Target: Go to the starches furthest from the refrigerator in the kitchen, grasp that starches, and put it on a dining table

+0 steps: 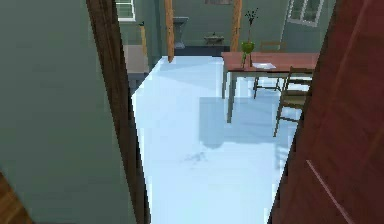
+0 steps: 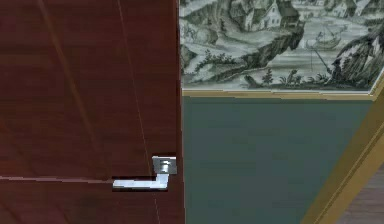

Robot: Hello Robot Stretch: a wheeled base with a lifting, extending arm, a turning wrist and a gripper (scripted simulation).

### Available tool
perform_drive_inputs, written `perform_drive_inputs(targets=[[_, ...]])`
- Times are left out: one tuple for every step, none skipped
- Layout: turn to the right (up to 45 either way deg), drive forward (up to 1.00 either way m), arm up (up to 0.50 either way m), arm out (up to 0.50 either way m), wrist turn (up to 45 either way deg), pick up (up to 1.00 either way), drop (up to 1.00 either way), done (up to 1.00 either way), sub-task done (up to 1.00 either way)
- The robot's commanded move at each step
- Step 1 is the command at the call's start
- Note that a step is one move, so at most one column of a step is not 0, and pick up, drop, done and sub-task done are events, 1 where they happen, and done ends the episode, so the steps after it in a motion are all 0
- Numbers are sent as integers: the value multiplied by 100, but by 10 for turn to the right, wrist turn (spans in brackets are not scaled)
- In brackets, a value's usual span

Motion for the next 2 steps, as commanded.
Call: perform_drive_inputs(targets=[[150, 0, 0, 0, 0, 0, 0, 0, 0], [0, 5, 0, 0, 0, 0, 0, 0, 0]])
